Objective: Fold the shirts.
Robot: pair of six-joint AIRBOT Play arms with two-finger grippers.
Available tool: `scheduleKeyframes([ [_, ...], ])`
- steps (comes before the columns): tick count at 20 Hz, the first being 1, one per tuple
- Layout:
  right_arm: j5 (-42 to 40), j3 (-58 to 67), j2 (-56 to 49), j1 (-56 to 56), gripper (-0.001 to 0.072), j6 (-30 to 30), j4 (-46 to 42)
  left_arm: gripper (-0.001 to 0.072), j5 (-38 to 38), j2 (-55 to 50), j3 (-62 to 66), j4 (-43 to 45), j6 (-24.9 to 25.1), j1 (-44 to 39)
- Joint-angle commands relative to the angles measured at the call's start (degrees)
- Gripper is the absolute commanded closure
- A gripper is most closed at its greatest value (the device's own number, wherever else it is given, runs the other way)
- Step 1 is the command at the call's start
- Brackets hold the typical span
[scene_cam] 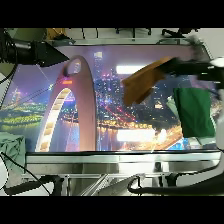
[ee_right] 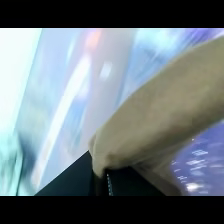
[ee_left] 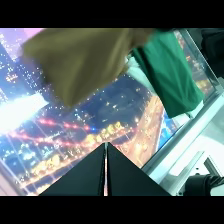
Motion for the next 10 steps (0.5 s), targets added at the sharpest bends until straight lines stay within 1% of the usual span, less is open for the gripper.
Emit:
scheduleKeyframes([
  [1, 1.0, 0.6, 7.9, -14.5, 0.0698, 5.6, -1.7, 0.0694, -0.9, 0.0, 0.0, 0.0, 0.0, 0.1],
  [3, 3.0, 0.5, 11.6, -21.9, 0.0698, 11.9, -7.2, 0.0694, -1.5, 0.0, 0.0, -0.1, 0.0, 0.0],
  [4, 6.0, 0.4, 13.1, -25.2, 0.0698, 15.6, -11.0, 0.0694, -2.1, 0.0, 0.0, -0.1, 0.0, 0.0],
  [6, 12.8, -1.4, 16.2, -29.5, 0.0699, 21.0, -19.0, 0.0694, -3.4, 0.0, 0.0, -0.1, 0.0, 0.1],
  [9, 16.2, -9.4, 23.7, -30.4, 0.0699, 27.5, -34.6, 0.0694, -4.9, 0.0, 0.0, -0.1, 0.1, 0.1],
  [10, 17.1, -12.5, 26.0, -30.4, 0.0697, 29.2, -38.5, 0.0694, -5.2, 0.0, 0.0, -0.1, 0.1, 0.1],
])
